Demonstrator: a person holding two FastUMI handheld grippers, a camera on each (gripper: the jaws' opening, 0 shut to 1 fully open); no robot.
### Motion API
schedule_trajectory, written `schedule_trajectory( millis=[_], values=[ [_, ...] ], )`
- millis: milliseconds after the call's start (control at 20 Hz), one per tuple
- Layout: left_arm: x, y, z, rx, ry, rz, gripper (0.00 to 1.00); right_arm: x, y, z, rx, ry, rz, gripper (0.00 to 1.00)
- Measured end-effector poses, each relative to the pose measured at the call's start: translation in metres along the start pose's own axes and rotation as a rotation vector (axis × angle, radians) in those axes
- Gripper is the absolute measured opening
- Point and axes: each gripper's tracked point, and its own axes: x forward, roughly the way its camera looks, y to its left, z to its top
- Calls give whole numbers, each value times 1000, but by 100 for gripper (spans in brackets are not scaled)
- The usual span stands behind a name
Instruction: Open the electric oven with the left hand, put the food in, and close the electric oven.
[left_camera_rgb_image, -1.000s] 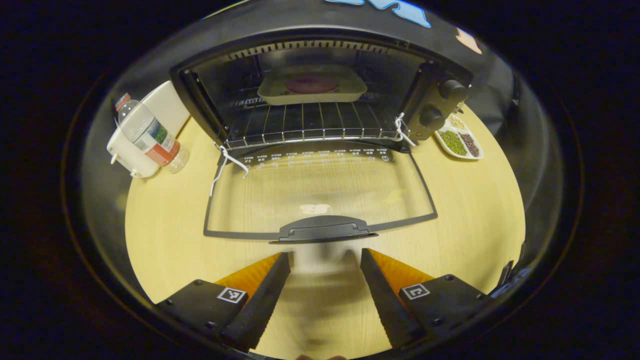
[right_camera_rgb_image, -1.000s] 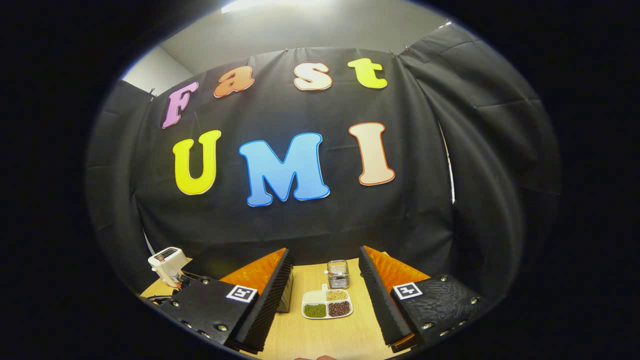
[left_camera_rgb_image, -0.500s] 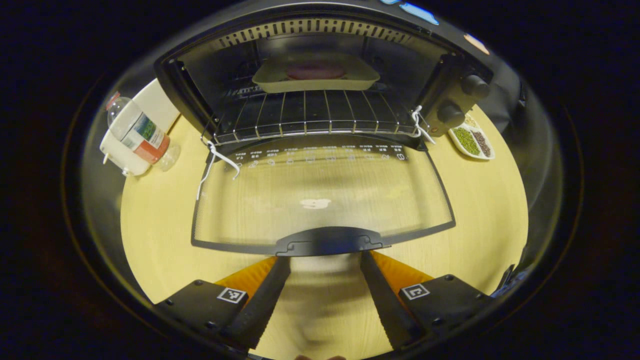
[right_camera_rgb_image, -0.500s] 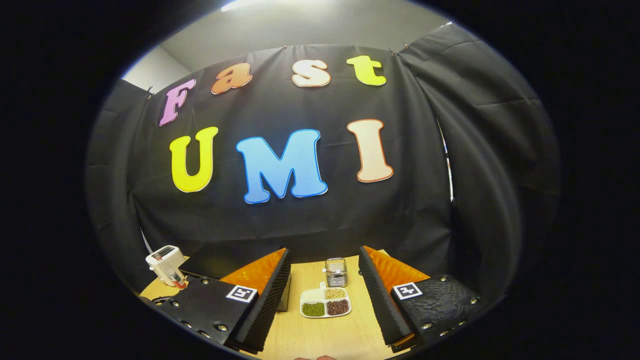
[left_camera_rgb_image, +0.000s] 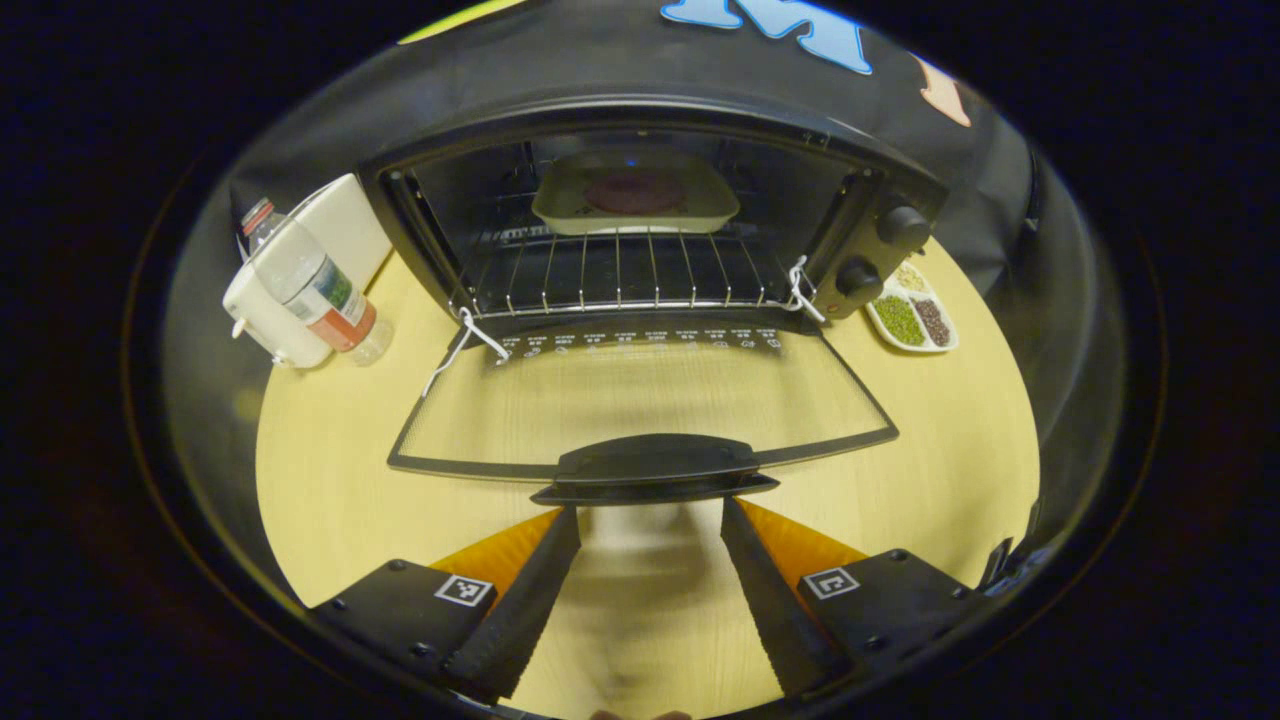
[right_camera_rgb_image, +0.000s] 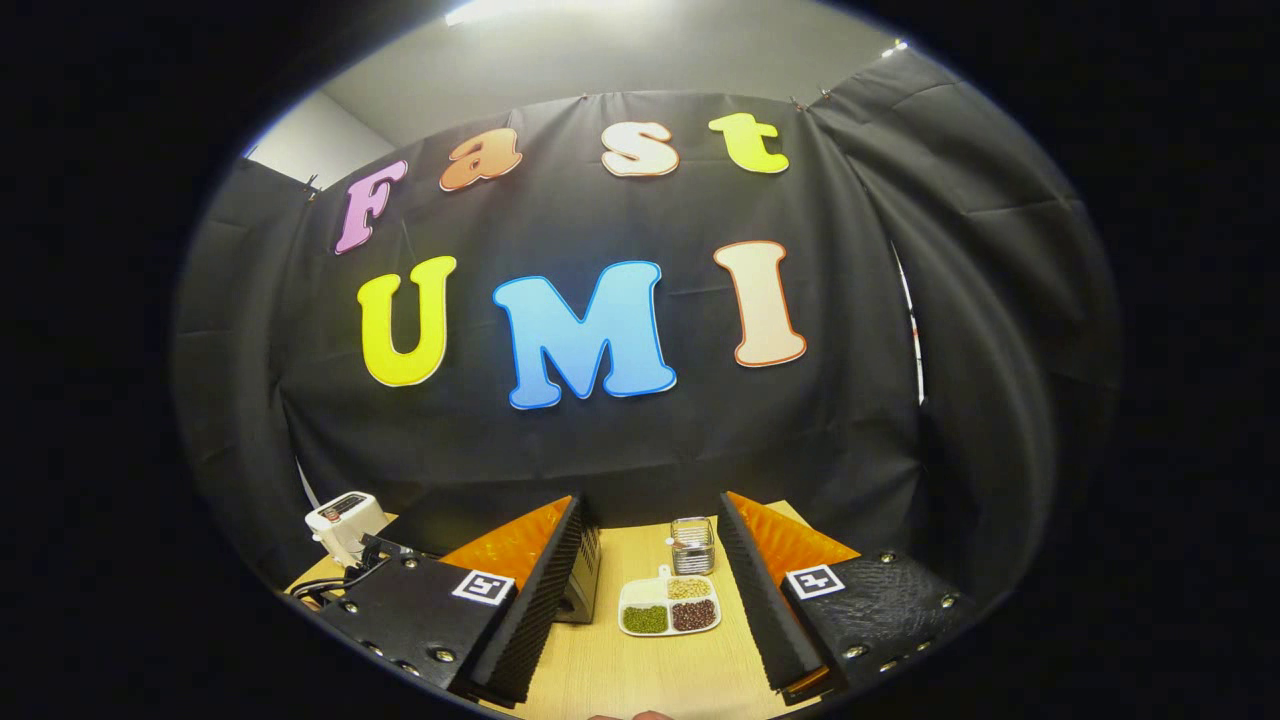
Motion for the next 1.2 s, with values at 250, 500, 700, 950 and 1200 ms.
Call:
schedule_trajectory(
  millis=[250, 500, 700, 950, 1200],
  values=[
    [-14, -1, 9, -14, -45, -3, 97, -2, 9, 2, -20, 3, 25, 84],
    [-22, 0, 17, -15, -77, 1, 96, -6, 11, 2, -28, 1, 30, 84],
    [-31, -1, 24, -20, -105, -2, 100, -10, 9, 3, -19, 0, 23, 83],
    [-42, 0, 37, 14, -148, 10, 100, -15, 9, 6, -18, -9, 20, 83],
    [-53, 4, 55, 88, -209, 42, 100, -20, 9, 4, -14, -1, 20, 84]
  ],
)
